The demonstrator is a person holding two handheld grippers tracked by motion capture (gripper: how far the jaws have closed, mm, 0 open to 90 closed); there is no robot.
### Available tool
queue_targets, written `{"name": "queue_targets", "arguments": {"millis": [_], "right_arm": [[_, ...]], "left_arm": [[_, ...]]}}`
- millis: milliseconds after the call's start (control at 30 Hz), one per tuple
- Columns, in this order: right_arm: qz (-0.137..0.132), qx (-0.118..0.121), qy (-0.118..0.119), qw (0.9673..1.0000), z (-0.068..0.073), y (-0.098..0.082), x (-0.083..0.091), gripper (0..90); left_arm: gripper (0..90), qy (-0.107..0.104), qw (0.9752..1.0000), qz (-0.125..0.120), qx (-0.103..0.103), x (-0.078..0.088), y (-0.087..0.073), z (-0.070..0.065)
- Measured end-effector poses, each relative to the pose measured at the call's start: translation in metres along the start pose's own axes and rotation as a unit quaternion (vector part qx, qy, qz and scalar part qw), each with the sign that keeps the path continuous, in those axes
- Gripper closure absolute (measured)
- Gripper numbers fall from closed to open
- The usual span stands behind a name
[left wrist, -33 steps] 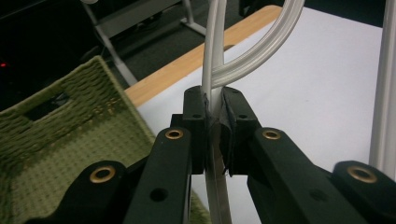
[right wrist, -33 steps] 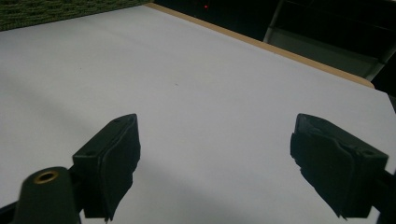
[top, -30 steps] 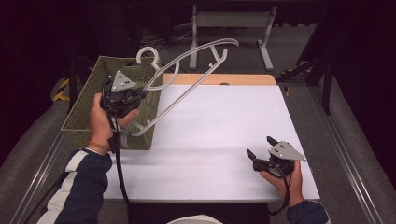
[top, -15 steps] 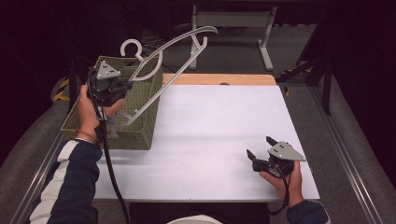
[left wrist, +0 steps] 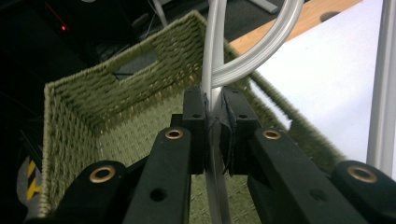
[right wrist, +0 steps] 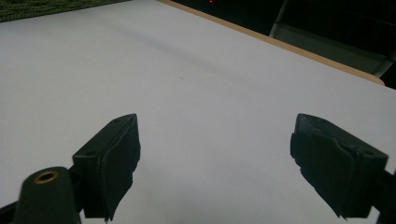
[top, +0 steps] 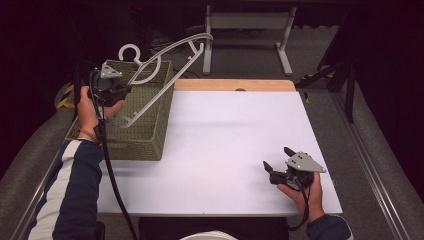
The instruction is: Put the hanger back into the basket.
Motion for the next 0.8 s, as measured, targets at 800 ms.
{"name": "queue_targets", "arguments": {"millis": [800], "right_arm": [[0.013,0.007,0.003,0.9999,0.004,-0.002,-0.005,16.3]], "left_arm": [[81.5,0.016,0.9979,0.056,0.028,-0.035,-0.056,0.045]]}}
Point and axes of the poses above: each handheld gripper's, and its own axes: x roughly backward along the jaws, y roughly out of its top, z roughly to its left, the point moved 2 cm from there along -x, roughly forward along the jaws, and after that the axes turned 4 degrees about y, right-handed, at the moved point
